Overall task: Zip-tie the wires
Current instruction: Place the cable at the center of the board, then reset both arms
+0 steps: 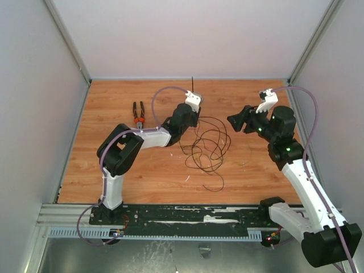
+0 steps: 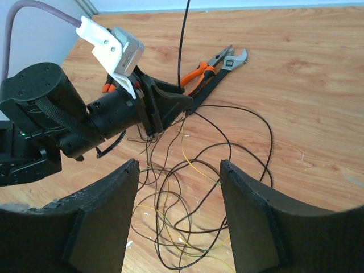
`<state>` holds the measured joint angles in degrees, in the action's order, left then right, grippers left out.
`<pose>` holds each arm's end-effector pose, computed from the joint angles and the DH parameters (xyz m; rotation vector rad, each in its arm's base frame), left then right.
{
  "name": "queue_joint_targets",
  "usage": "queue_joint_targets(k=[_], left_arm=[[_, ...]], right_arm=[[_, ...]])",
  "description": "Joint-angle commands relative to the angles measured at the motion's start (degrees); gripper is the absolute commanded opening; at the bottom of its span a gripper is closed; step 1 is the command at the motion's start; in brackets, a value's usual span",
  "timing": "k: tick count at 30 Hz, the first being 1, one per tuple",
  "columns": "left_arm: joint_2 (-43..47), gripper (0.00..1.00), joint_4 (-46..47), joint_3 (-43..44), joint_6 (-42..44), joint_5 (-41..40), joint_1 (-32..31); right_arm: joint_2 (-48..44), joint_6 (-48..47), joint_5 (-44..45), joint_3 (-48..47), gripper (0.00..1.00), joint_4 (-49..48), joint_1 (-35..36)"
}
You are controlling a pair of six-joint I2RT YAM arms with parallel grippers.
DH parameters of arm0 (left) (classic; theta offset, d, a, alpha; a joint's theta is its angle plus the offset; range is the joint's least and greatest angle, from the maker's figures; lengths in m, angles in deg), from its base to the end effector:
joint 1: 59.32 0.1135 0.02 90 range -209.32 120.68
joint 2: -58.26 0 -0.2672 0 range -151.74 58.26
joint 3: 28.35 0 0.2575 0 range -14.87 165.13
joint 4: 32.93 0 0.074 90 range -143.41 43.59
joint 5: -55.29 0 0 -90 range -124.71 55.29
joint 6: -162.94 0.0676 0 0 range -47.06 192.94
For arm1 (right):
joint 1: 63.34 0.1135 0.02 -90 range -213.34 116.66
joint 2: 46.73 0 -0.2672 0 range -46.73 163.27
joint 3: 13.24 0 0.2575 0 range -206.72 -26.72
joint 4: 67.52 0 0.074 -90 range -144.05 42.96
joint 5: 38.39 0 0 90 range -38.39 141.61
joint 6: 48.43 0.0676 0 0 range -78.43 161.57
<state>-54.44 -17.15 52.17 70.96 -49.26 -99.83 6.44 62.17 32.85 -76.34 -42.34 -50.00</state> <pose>0.3720 -0.2955 0.1835 0.4432 1.8032 -0.2811 0.2349 0.0781 0.3355 -0.1170 1.8789 0.7115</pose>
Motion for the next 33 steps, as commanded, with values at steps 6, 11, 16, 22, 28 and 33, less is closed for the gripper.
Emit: queue_joint_targets(k=[6, 11, 16, 22, 28, 33], left_arm=[[4.9, 0.78, 0.3, -3.6, -0.9, 3.0, 1.4], [16.4, 0.98, 5.2, -15.7, -5.3, 4.8, 1.4], [29.6, 0.98, 14.3, -27.7, -9.1, 4.7, 1.5], [43.4, 0.98, 15.7, -37.7, -14.0, -3.4, 3.7], [54.4, 0.98, 16.9, -48.2, -21.4, -17.6, 9.0], [59.5, 0.98, 13.6, -51.9, -22.0, -27.2, 11.5]], right_arm=[[1.5, 1.3, -3.9, 2.6, 0.60, -3.8, -3.4], [2.9, 1.4, -4.5, 3.0, 0.61, -5.3, -4.4], [4.2, 1.1, -2.6, 6.0, 0.72, -8.0, -5.8], [1.5, -2.3, 9.1, 14.1, 0.99, -14.2, -8.2], [-1.9, -1.5, 25.6, 25.3, 0.99, -24.8, -10.5], [-0.1, -2.7, 29.7, 30.4, 0.99, -30.3, -11.1]])
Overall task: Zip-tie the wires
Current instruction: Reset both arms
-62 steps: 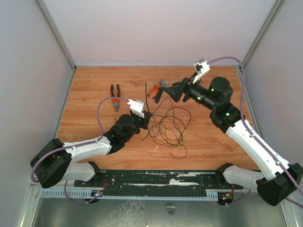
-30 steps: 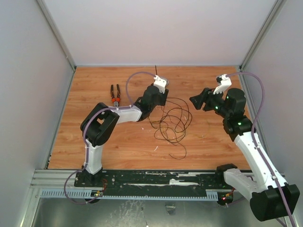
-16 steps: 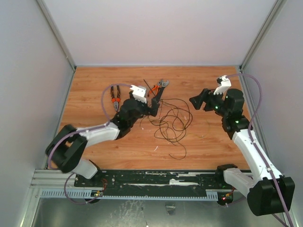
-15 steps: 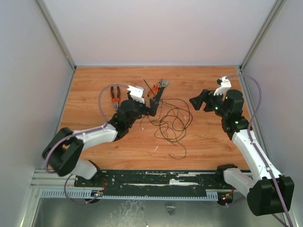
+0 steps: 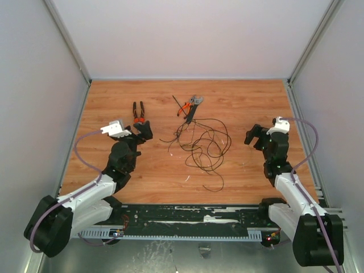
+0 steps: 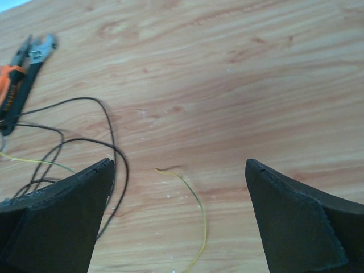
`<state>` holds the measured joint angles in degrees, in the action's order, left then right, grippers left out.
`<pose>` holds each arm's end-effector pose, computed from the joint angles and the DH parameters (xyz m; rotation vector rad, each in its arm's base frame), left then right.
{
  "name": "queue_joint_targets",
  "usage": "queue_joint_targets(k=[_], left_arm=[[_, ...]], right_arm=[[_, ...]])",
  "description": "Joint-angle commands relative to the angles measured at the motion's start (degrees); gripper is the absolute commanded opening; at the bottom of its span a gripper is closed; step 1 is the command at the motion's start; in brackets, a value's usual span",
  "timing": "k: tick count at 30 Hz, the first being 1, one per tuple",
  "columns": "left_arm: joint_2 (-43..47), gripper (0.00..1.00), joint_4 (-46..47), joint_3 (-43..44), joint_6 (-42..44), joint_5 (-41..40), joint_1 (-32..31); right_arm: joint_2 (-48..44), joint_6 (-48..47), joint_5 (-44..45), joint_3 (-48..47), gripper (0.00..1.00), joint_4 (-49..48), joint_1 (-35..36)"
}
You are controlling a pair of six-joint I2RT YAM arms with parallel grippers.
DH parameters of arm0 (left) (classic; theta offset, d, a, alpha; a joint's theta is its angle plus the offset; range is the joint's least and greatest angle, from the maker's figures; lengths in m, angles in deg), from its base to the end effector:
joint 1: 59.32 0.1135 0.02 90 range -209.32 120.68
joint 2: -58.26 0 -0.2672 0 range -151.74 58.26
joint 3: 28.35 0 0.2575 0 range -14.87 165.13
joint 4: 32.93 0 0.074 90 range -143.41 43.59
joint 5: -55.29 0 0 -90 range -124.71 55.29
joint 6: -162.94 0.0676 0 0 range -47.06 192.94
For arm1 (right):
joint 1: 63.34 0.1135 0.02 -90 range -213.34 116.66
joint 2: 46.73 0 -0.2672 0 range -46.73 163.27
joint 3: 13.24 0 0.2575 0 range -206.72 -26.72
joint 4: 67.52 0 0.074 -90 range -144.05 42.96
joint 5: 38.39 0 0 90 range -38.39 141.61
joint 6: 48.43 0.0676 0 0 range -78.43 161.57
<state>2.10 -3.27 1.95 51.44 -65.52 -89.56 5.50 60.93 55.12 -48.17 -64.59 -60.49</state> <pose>0.2202 -0.0883 0.2319 -0.3174 1.4887 -0.3188 0.2349 0.0075 0.1992 0.3176 1.9020 0.2009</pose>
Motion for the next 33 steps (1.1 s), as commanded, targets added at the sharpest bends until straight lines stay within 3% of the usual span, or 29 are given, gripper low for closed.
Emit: queue_joint_targets(k=[1, 6, 13, 18, 22, 26, 33], left_arm=[[3.5, 0.98, -0.3, -2.4, -2.4, -12.5, 1.5], [6.7, 0.98, -1.4, -6.5, -3.4, -22.2, 2.1], [9.0, 0.98, -1.5, -10.9, -2.8, -30.2, 3.6], [9.4, 0.98, -0.7, -10.4, -1.5, -28.8, 3.8], [6.5, 0.98, 2.0, -7.3, 2.0, -9.3, 4.0], [-3.8, 0.98, -1.1, 0.9, 3.2, 10.4, 4.0], [-22.8, 0.98, -2.5, 13.5, 4.4, 27.1, 4.0]], right_arm=[[1.4, -2.1, 8.3, 2.7, 0.99, -8.7, -0.6], [2.5, -4.8, 11.5, 5.4, 0.99, -13.3, -0.8], [6.7, -7.8, 12.0, 14.4, 0.99, -32.4, -0.9], [5.5, -8.4, 7.4, 9.3, 0.99, -25.9, -0.9], [5.2, -6.4, 2.1, 1.4, 0.99, -14.2, -0.9], [7.6, -5.5, 3.3, -2.4, 0.99, -8.1, -0.9], [5.5, -4.2, 3.4, -1.0, 0.99, -8.2, -0.9]])
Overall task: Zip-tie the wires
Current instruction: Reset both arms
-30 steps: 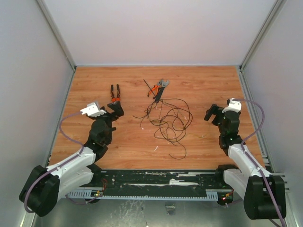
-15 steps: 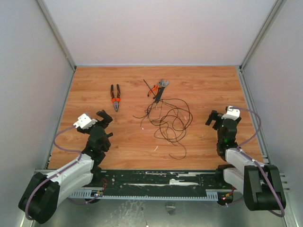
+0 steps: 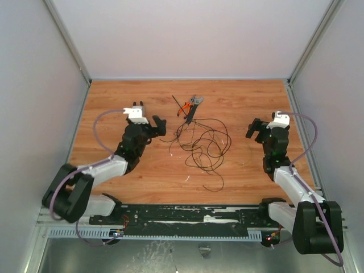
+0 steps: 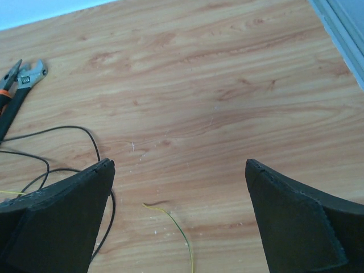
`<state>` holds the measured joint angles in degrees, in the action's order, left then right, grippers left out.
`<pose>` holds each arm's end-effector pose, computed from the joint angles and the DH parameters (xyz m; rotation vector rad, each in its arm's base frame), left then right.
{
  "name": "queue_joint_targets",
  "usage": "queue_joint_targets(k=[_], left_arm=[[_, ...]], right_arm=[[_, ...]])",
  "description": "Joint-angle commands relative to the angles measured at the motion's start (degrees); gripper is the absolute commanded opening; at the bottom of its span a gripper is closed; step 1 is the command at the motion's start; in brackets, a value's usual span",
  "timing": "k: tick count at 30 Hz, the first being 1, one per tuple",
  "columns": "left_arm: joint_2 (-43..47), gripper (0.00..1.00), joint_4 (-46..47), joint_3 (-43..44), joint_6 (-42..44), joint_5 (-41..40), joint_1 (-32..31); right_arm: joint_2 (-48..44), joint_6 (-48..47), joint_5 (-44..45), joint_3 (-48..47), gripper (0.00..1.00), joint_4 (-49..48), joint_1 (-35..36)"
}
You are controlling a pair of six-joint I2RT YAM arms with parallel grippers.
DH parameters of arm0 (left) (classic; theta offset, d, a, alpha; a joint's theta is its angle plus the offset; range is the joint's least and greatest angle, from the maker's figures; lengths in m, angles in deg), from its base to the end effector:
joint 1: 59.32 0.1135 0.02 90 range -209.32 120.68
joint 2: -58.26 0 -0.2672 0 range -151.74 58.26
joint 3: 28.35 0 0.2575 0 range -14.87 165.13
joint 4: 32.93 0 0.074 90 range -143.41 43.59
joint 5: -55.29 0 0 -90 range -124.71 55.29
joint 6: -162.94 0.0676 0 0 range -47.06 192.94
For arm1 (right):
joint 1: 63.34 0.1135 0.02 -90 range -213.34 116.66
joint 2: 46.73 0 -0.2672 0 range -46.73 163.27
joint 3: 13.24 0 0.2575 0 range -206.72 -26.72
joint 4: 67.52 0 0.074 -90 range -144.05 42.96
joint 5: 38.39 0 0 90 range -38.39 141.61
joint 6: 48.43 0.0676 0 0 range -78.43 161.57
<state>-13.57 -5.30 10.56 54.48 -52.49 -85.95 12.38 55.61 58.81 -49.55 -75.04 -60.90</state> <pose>0.2690 -0.1118 0.2147 -0.1174 1.6656 -0.3390 0.2564 0.0024 0.2058 0.2730 1.8158 0.0865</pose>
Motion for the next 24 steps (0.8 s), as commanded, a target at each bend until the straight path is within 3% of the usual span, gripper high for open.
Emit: queue_joint_targets(k=[1, 7, 17, 20, 24], left_arm=[[-9.6, 0.98, -0.5, 6.5, 1.1, 16.2, 0.4], [-22.5, 0.94, -0.3, 14.5, -1.0, 28.1, -0.3], [-32.6, 0.78, -6.9, 22.4, 2.8, 27.8, -4.3], [-33.2, 0.68, -8.7, 22.5, 4.1, 26.3, -5.4], [-33.5, 0.47, -10.1, 21.9, 4.8, 24.8, -6.1]], right_arm=[[-1.7, 0.9, 0.0, 0.2, 0.99, 2.6, -0.5], [-3.1, 0.7, 0.3, 0.2, 0.99, 3.1, -0.5], [-6.1, 0.5, 1.4, 0.0, 0.99, 3.8, -0.5], [-6.9, 0.4, 1.7, -0.1, 0.99, 4.0, -0.5], [-7.8, 0.5, 2.2, 0.0, 0.99, 4.2, -0.5]])
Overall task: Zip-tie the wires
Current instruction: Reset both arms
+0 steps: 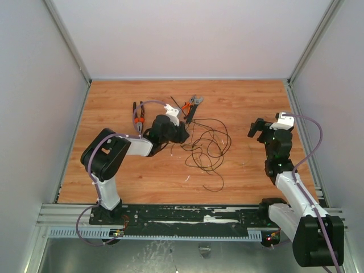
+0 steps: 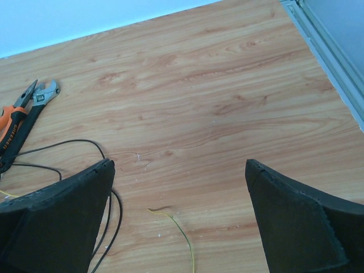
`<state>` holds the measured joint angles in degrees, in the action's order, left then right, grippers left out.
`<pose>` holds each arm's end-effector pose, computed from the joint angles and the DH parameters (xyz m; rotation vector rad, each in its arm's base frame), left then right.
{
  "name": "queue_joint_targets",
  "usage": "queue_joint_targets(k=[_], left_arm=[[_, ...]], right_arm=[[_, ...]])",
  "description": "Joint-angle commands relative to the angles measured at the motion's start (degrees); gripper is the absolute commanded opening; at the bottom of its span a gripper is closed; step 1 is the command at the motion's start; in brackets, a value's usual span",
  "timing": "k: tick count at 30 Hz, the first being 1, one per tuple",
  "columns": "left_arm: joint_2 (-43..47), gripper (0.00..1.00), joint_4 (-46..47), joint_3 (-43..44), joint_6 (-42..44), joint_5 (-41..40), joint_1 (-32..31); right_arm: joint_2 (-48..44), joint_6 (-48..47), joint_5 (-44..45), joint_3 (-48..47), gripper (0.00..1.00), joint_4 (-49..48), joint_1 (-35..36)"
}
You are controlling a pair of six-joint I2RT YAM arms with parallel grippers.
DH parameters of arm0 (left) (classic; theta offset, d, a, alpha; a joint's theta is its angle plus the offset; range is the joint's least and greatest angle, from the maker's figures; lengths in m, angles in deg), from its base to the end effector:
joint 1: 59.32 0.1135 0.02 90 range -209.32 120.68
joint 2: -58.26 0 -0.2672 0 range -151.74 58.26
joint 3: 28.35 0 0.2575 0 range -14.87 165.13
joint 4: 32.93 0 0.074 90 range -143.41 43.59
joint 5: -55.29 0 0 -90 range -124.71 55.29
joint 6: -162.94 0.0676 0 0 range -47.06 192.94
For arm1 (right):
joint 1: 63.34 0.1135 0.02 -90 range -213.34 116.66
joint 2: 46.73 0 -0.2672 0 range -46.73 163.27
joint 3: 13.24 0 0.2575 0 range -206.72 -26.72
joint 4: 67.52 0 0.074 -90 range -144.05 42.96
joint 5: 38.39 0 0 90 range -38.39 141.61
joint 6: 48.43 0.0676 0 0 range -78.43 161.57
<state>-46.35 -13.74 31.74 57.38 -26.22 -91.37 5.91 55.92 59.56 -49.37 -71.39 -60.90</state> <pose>0.3323 -0.2198 0.1312 0.3934 2.0362 -0.6700 0.2425 0.0010 0.2219 0.2843 1.7673 0.0860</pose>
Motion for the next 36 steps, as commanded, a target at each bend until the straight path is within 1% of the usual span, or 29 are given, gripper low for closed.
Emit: queue_joint_targets(k=[1, 8, 9, 10, 14, 18, 22, 25, 28, 29, 30, 31, 32, 34, 36], left_arm=[[-0.6, 0.41, -1.6, 0.4, 1.9, -1.5, -0.6], [1.9, 0.06, 0.0, -3.7, 1.8, -2.1, -1.9], [2.5, 0.02, 0.2, -4.5, 1.8, -2.2, -2.1], [3.7, 0.00, 0.3, -5.6, 1.8, -2.4, -2.5], [8.3, 0.00, 0.2, -10.1, 2.0, -5.2, -5.5], [15.0, 0.00, 0.2, -15.1, 1.4, -6.8, -9.5], [21.2, 0.00, -0.5, -19.3, -1.0, -9.2, -13.1], [25.1, 0.00, 0.9, -23.6, -3.2, -12.6, -15.6], [27.5, 0.00, 1.4, -26.3, -4.5, -15.5, -16.2], [27.9, 0.03, 1.1, -26.6, -4.6, -16.3, -16.2], [28.2, 0.10, 0.6, -26.6, -4.5, -17.2, -16.2], [28.7, 0.24, 0.0, -26.3, -4.4, -18.0, -16.2], [29.2, 0.34, -0.5, -26.1, -4.1, -18.8, -16.2], [30.8, 0.58, -1.4, -25.6, -3.6, -20.4, -16.2], [32.9, 0.70, -2.3, -25.1, -3.1, -22.1, -16.2]], right_arm=[[-1.5, 0.2, 1.4, -0.1, 0.99, 0.6, -0.5], [-2.0, 0.2, 1.8, -0.1, 0.99, 0.6, -0.5], [-2.1, 0.3, 1.7, -0.1, 0.99, 0.6, -0.6], [-2.1, 0.2, 1.7, -0.1, 0.99, 0.6, -0.5], [-2.1, 0.4, 1.6, -0.1, 0.99, 0.4, -0.5], [-2.0, 0.4, 1.5, -0.1, 0.99, 0.3, -0.5], [-1.8, 0.2, 1.6, -0.1, 0.99, 0.1, -0.5], [-1.4, 0.3, 1.5, -0.1, 0.99, 0.0, -0.5], [-0.9, 0.7, 1.0, -0.2, 0.99, -0.2, -0.6], [-0.7, 0.8, 0.9, -0.2, 0.99, -0.3, -0.6], [-0.5, 0.8, 0.7, -0.3, 0.99, -0.3, -0.5], [-0.3, 0.7, 0.6, -0.5, 0.99, -0.2, -0.5], [-0.2, 0.7, 0.6, -0.6, 0.99, 0.0, -0.5], [-0.2, 0.4, 0.7, -0.7, 0.99, 0.2, -0.5], [-0.5, 0.3, 1.0, -0.6, 0.99, 0.3, -0.5]])
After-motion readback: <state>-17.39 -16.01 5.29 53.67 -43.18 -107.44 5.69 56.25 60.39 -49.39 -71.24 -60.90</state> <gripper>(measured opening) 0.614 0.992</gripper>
